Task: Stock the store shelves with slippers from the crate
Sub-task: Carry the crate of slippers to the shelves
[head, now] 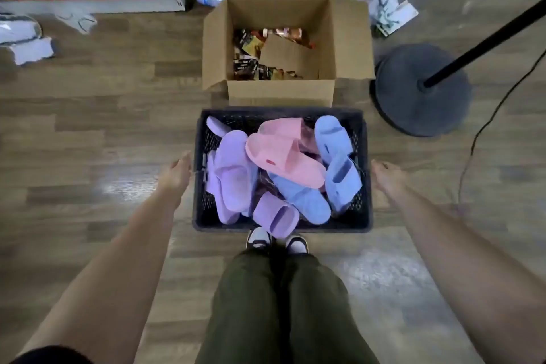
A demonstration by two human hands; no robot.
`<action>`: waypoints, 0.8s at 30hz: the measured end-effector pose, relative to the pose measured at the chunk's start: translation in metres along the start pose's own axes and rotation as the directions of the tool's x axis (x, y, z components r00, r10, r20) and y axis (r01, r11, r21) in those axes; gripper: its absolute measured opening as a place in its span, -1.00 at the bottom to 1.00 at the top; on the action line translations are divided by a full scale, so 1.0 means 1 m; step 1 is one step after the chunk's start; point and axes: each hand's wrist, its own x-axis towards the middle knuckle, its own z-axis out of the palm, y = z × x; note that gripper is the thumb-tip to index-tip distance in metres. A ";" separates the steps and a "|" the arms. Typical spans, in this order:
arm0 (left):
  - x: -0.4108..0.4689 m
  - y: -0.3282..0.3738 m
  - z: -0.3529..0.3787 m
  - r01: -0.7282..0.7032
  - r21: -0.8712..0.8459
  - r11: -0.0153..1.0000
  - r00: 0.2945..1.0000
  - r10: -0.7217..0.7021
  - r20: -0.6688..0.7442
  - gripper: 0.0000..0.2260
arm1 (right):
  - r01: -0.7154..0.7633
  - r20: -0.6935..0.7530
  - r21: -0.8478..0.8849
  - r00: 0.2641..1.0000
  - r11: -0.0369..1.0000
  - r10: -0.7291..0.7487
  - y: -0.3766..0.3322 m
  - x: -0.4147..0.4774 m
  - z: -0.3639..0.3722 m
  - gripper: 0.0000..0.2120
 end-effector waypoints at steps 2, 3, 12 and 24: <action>0.025 -0.006 0.012 -0.022 0.098 0.995 0.998 0.028 -0.064 -0.51 | -0.012 -0.016 -0.018 1.000 1.000 0.012 -0.001 0.023 0.014 -0.55; 0.038 -0.011 0.018 -0.039 0.130 0.991 0.996 0.049 -0.075 -0.52 | -0.006 -0.028 -0.010 1.000 1.000 0.006 0.001 0.036 0.021 -0.54; 0.114 -0.031 0.033 0.068 -0.051 0.996 0.995 -0.065 0.070 -0.62 | -0.110 -0.075 0.148 0.990 0.983 0.122 0.005 0.103 0.048 -0.48; 0.153 -0.039 0.035 0.239 -0.093 0.967 0.916 -0.193 0.351 -0.49 | -0.325 0.323 0.367 0.923 0.872 0.208 0.007 0.123 0.043 -0.46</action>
